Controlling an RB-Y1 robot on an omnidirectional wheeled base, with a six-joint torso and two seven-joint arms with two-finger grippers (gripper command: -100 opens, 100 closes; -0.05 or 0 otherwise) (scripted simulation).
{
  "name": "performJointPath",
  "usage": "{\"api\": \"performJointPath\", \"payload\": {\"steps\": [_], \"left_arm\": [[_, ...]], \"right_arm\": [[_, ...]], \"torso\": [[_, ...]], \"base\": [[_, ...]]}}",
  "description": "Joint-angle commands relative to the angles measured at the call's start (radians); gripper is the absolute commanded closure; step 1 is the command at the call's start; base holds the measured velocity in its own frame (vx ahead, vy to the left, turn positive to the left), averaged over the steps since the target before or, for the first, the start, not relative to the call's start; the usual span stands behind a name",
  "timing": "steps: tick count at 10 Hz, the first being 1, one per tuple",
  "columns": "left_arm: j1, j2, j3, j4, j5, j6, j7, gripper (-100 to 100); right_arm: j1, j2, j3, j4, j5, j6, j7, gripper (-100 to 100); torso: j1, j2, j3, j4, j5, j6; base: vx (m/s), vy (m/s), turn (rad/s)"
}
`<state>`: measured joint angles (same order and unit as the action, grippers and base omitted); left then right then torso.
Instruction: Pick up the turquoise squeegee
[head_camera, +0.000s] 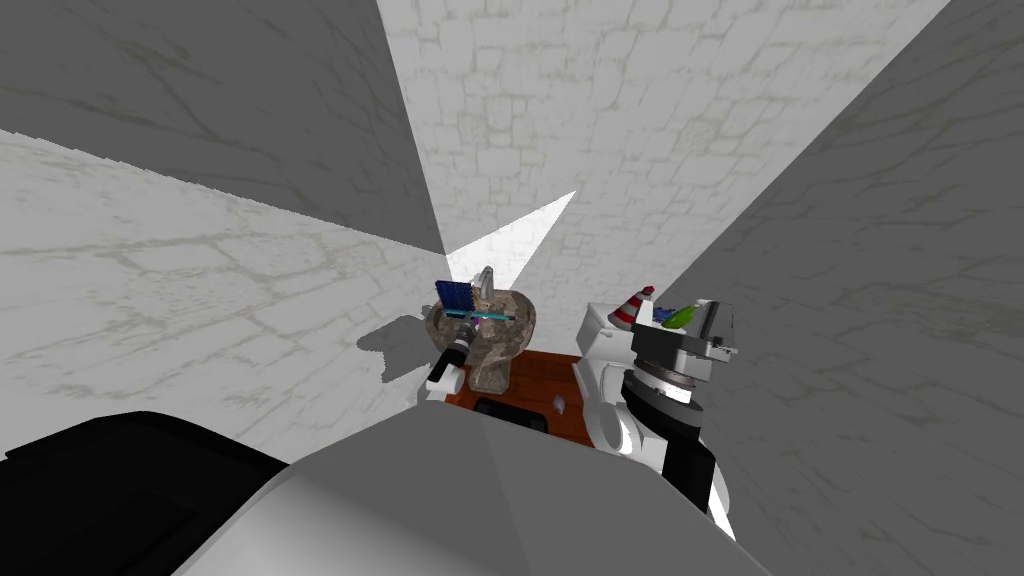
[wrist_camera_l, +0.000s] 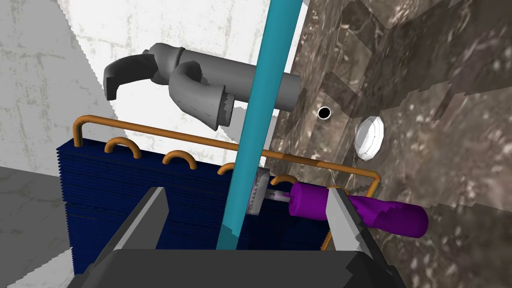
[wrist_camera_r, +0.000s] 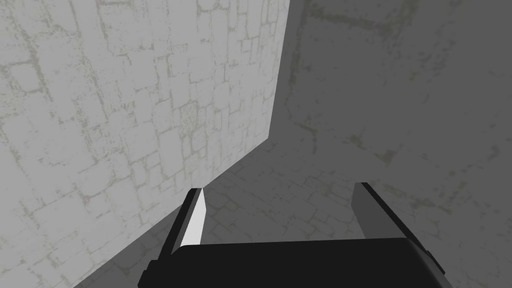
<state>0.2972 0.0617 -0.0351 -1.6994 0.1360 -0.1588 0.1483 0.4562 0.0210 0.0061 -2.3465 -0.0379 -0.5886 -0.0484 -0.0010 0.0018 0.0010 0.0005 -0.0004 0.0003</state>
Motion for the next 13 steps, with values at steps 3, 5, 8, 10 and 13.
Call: {"api": "performJointPath", "payload": {"steps": [3, 5, 8, 10, 13], "left_arm": [[-0.112, 0.0, 0.008, 0.115, -0.039, -0.022, 0.04, -100], [-0.163, -0.001, 0.015, 0.18, -0.077, -0.047, 0.079, -100], [-0.219, -0.001, 0.015, 0.263, -0.077, -0.047, 0.079, -100], [-0.294, -0.001, 0.023, 0.333, -0.115, -0.071, 0.118, -100], [-0.363, -0.001, 0.03, 0.417, -0.153, -0.095, 0.157, -100]], "right_arm": [[0.0, 0.0, 0.0, 0.0, 0.0, 0.0, 0.0, 0], [0.0, 0.0, 0.0, 0.0, 0.0, 0.0, 0.0, 0], [0.0, 0.0, 0.0, 0.0, 0.0, 0.0, 0.0, 0], [0.0, 0.0, 0.0, 0.0, 0.0, 0.0, 0.0, 0], [0.0, 0.0, 0.0, 0.0, 0.0, 0.0, 0.0, 0]], "torso": [[0.0, 0.001, 0.001, 0.0, 0.0, 0.0], [0.001, -0.001, -0.001, 0.0, 0.0, 0.0], [0.0, 0.0, 0.0, 0.0, 0.0, 0.0], [0.001, 0.0, 0.0, 0.0, 0.0, -0.001], [0.0, -0.001, -0.001, 0.0, 0.0, 0.0]], "base": [[-0.046, -0.015, 0.101], [-0.022, -0.007, 0.106], [-0.029, -0.012, 0.027], [-0.045, -0.01, 0.158], [-0.028, -0.007, 0.073]]}}
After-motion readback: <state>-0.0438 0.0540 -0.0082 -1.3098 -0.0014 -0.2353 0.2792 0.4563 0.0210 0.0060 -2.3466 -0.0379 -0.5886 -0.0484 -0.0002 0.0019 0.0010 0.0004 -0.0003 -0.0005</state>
